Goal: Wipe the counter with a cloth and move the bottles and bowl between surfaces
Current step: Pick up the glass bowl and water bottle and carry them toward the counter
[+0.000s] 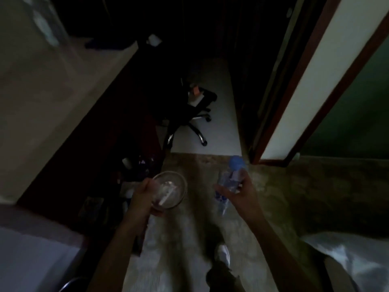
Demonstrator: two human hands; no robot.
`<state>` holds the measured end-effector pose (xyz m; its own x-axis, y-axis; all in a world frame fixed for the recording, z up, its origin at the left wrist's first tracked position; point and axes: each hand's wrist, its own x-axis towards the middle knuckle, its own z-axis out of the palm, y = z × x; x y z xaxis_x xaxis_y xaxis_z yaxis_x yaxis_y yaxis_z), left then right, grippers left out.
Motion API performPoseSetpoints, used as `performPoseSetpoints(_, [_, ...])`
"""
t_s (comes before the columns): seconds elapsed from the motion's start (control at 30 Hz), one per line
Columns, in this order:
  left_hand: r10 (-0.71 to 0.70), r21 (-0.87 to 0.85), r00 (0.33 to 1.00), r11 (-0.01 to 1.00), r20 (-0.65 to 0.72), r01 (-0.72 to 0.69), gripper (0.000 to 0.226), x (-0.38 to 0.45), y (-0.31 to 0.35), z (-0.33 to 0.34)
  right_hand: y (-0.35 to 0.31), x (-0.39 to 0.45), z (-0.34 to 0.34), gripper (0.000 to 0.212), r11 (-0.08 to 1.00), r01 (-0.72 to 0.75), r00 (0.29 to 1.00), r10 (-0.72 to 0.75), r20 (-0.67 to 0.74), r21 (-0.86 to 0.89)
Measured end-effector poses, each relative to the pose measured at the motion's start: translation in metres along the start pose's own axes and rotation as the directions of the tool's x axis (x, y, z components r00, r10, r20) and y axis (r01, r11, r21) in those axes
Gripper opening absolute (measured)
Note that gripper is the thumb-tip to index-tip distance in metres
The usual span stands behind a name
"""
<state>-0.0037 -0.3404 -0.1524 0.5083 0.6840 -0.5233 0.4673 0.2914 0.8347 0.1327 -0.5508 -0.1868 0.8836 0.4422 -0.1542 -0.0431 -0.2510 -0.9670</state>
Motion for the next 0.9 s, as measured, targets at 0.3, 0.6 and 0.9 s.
performPoseSetpoints(0.3, [0.059, -0.145, 0.980, 0.986, -0.190, -0.087, 0.019, 0.152, 0.164, -0.020, -0.134, 0.280, 0.086, 0.065, 0.971, 0.233, 0.919, -0.240, 0.313, 0.062])
performPoseSetpoints(0.6, [0.208, -0.082, 0.863, 0.958, -0.461, -0.275, 0.023, 0.226, 0.304, -0.135, -0.308, 0.452, 0.263, 0.061, 0.868, 0.406, 0.680, -0.497, 0.539, 0.287])
performPoseSetpoints(0.9, [0.152, 0.016, 0.740, 0.982, -0.655, -0.187, 0.020, 0.327, 0.363, -0.261, -0.411, 0.528, 0.474, 0.071, 0.829, 0.401, 0.465, -0.550, 0.694, 0.389])
